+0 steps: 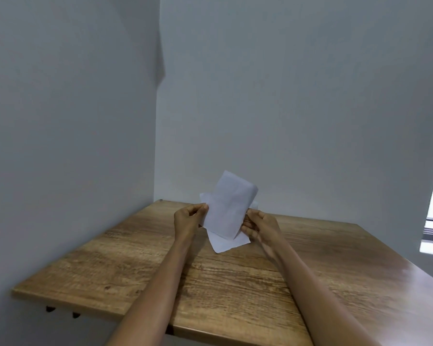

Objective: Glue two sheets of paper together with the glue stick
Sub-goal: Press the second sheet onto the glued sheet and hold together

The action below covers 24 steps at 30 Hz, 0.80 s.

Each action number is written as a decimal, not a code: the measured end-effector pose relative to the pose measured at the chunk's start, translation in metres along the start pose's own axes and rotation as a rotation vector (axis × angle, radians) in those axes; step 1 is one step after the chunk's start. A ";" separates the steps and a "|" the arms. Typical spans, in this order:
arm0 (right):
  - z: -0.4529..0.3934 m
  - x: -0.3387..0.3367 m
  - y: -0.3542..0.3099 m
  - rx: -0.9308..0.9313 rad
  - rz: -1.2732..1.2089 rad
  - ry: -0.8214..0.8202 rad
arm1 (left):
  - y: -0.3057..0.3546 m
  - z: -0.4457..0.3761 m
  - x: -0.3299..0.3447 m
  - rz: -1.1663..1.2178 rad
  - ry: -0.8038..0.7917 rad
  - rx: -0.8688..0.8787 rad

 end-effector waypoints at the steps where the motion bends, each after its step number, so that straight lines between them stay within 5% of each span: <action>1: 0.000 0.000 -0.001 -0.005 -0.031 -0.007 | 0.000 0.000 -0.001 0.002 0.010 0.000; 5: 0.001 0.003 -0.001 -0.009 0.012 -0.055 | 0.000 0.001 -0.002 -0.001 0.018 -0.001; 11: -0.007 -0.019 -0.001 -0.020 0.161 0.140 | 0.001 0.000 0.000 0.018 -0.010 0.010; 24: 0.004 -0.002 -0.011 -0.080 0.280 0.027 | 0.004 0.003 0.001 -0.137 -0.017 0.007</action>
Point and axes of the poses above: each hand's wrist, its own z-axis away from the middle knuckle, its own x-axis out of the palm, y = z × x, the point moved 9 cm from there along -z, towards the middle knuckle, and after that the axes turned 5 degrees about z, right-handed, at the moved point
